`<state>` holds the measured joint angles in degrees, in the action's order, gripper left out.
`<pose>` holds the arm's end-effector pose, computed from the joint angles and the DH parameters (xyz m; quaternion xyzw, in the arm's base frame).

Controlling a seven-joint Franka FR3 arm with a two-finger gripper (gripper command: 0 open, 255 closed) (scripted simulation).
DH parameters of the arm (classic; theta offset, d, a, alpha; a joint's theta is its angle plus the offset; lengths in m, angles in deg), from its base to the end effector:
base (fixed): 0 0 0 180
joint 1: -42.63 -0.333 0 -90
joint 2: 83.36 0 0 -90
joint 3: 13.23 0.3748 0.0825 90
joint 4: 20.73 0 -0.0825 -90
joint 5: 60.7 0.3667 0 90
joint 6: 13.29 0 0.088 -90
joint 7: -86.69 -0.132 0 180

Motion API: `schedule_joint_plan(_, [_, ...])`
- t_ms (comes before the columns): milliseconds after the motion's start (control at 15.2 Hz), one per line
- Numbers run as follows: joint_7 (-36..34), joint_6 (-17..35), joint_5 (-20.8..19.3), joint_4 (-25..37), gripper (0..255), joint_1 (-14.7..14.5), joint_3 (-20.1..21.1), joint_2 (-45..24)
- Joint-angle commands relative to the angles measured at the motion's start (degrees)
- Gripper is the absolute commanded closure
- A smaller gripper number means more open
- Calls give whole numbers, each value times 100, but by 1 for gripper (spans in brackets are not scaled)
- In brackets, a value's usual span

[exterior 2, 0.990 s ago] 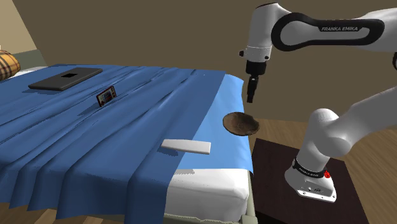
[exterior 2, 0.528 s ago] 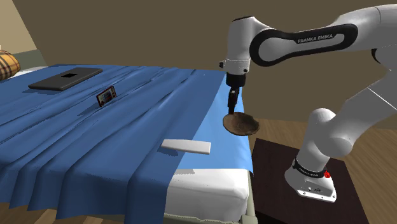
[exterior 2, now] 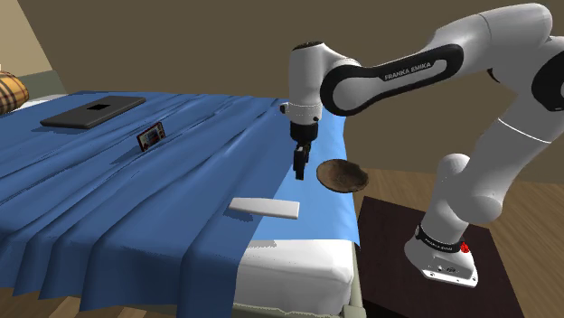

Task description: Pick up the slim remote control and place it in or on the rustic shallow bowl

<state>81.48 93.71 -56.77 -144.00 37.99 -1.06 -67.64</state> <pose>0.4172 0.1426 0.5483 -0.9962 -0.0868 0.0081 0.0027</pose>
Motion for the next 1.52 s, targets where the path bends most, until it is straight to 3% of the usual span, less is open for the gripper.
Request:
schedule_joint_plan(0, [-113, 192, -78, 266, 0, -50, 136, -450])
schedule_joint_plan(594, [-632, 540, -654, 1676, 0, -387, 556, -2248])
schedule_joint_plan(1056, [-673, 1045, -715, 1315, 0, -399, 541, -2400])
schedule_joint_plan(1452, [-677, 1087, -721, 1288, 0, -399, 540, -2415])
